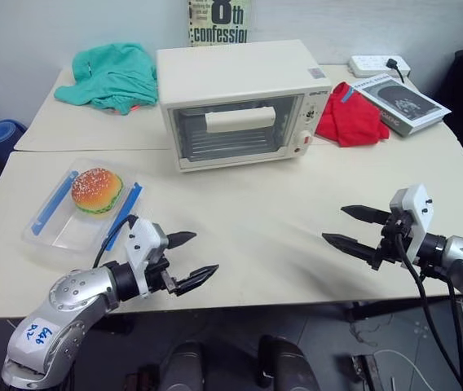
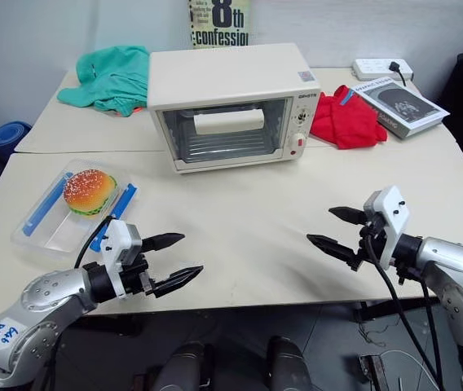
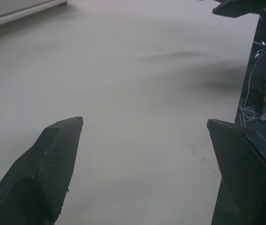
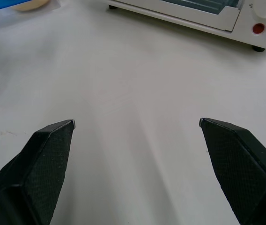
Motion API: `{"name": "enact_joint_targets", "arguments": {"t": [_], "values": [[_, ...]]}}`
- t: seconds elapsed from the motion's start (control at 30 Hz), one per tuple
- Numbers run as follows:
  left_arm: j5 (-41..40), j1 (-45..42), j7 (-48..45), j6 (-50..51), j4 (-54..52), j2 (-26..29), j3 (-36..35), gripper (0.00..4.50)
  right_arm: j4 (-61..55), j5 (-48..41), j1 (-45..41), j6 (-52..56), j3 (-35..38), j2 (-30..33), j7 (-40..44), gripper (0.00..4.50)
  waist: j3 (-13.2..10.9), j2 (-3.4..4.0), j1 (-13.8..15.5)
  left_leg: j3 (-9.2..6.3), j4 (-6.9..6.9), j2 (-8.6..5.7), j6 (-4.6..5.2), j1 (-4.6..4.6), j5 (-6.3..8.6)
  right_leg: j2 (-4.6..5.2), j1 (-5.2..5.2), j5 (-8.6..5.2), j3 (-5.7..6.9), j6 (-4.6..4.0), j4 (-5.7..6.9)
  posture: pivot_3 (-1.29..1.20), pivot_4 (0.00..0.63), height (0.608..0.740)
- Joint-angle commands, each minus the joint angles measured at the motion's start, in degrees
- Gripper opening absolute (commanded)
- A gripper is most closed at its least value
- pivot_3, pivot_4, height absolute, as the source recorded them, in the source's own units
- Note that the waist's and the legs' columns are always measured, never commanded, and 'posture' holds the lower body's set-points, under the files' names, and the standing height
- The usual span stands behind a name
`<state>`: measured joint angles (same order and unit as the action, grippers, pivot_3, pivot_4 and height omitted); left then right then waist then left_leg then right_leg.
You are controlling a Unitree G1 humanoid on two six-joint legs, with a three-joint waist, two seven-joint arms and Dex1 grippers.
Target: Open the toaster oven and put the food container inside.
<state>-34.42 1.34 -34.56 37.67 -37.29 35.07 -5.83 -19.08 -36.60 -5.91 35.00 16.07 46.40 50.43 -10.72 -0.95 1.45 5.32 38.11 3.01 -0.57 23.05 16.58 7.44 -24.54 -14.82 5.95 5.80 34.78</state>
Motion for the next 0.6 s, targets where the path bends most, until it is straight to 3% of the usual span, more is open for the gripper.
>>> {"name": "enact_joint_targets", "arguments": {"t": [0.03,0.17,0.27,0.47,0.6], "values": [[-0.51,-0.91,1.7,-0.1,-0.05,-0.81,-1.3,4.5,-1.72,-0.34,-0.9,-0.82,0.29,-0.14,-0.12,4.44,0.0,0.0,0.04,0.0,0.0,0.0,0.0,0.0,0.0,0.0,0.0,0.0,0.0,0.0,0.0,0.0,0.15,0.74],[-1.19,-1.83,4.53,2.06,-0.02,-2.65,-0.91,4.5,-1.43,0.82,-1.34,-1.43,-0.34,-0.38,-0.79,4.44,0.0,0.0,0.05,-0.01,0.01,-0.01,0.0,0.0,0.0,0.0,0.01,0.01,0.0,0.01,0.01,0.0,0.15,0.74],[-6.04,-2.72,4.78,5.21,-0.19,-4.31,-1.5,4.5,-1.84,-1.86,-2.03,0.95,-0.18,-1.52,-1.03,4.44,0.0,0.0,0.03,0.0,0.01,0.0,0.0,0.0,0.0,0.0,0.01,0.01,0.0,0.02,0.04,0.0,0.15,0.74],[-7.86,-5.98,3.84,7.04,-0.12,-2.71,-1.14,4.5,-0.97,-3.68,-8.45,2.97,-1.15,-6.21,-5.56,4.44,0.0,0.0,-0.13,-0.01,0.07,0.0,-0.02,-0.01,-0.02,-0.01,-0.01,0.01,-0.02,0.01,0.14,0.0,0.15,0.74],[-17.9,-11.99,2.27,10.42,0.53,-1.82,-5.52,4.5,3.22,-3.25,-16.09,3.16,-3.64,-9.31,-6.9,4.44,0.0,0.0,-0.16,-0.02,0.1,0.0,-0.04,0.0,-0.04,-0.02,-0.02,0.01,-0.01,0.0,0.2,0.0,0.15,0.74]]}}
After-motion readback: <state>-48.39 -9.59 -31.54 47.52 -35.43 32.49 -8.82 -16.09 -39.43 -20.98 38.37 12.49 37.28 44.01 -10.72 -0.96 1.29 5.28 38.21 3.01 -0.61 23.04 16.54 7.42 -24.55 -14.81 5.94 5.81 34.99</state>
